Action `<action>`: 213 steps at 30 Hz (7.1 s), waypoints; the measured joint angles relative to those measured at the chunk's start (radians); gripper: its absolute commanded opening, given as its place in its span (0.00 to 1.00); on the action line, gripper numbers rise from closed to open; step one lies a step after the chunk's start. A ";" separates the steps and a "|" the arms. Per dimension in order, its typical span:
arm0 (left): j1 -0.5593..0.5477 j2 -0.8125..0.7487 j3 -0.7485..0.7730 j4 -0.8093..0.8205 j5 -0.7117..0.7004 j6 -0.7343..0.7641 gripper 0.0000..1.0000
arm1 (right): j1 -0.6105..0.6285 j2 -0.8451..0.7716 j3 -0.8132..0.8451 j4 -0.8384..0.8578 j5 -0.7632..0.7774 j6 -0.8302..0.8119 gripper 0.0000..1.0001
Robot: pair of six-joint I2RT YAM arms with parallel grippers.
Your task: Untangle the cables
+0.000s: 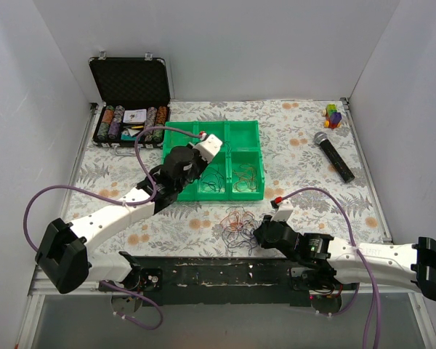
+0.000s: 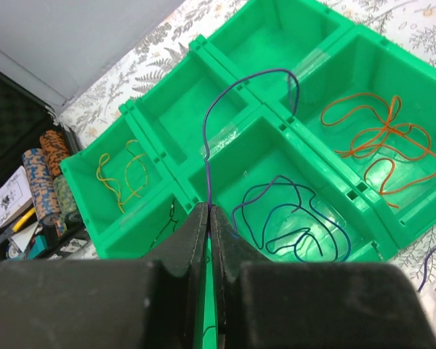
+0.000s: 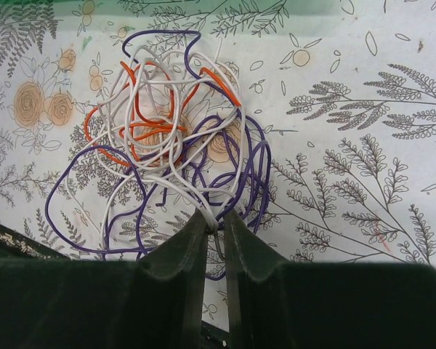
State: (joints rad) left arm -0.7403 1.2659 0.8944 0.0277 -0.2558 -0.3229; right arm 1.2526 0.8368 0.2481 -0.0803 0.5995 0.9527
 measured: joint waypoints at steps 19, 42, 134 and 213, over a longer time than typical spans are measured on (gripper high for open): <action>0.000 0.026 -0.066 -0.103 -0.035 -0.078 0.00 | 0.000 -0.011 -0.002 -0.001 0.000 0.014 0.23; 0.000 0.268 -0.034 -0.011 0.009 -0.006 0.00 | 0.000 -0.011 -0.002 -0.001 0.003 0.021 0.24; -0.228 0.306 -0.004 -0.060 0.888 0.231 0.08 | 0.026 -0.175 -0.018 0.061 0.020 -0.093 0.18; -0.204 0.031 0.995 -0.087 0.397 0.333 0.01 | -0.002 0.125 -0.095 0.357 -0.073 -0.137 0.48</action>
State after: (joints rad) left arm -0.9447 1.2972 1.8896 -0.0597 0.1413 0.0101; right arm 1.2503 0.9619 0.1532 0.2771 0.5262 0.8162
